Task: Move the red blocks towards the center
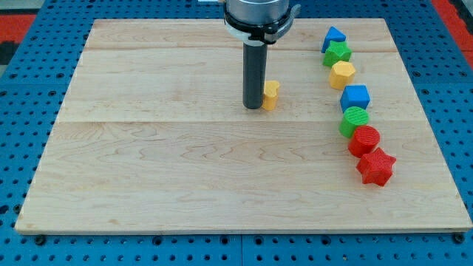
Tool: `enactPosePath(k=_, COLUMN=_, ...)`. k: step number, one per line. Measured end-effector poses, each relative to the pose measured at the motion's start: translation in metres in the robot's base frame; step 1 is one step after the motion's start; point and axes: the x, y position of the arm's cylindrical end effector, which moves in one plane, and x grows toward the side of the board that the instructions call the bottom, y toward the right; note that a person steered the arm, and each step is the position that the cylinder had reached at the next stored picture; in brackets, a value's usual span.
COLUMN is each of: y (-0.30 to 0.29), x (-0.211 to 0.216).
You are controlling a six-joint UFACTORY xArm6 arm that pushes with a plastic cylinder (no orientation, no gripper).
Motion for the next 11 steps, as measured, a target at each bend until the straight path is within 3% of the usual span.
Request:
enactPosePath(k=2, y=0.062, x=-0.009)
enactPosePath(k=3, y=0.021, x=0.046)
enactPosePath(k=4, y=0.027, x=0.161)
enactPosePath(k=5, y=0.072, x=0.210)
enactPosePath(k=7, y=0.203, x=0.182)
enactPosePath(k=8, y=0.196, x=0.148)
enactPosePath(k=10, y=0.090, x=0.071)
enactPosePath(k=11, y=0.072, x=0.059)
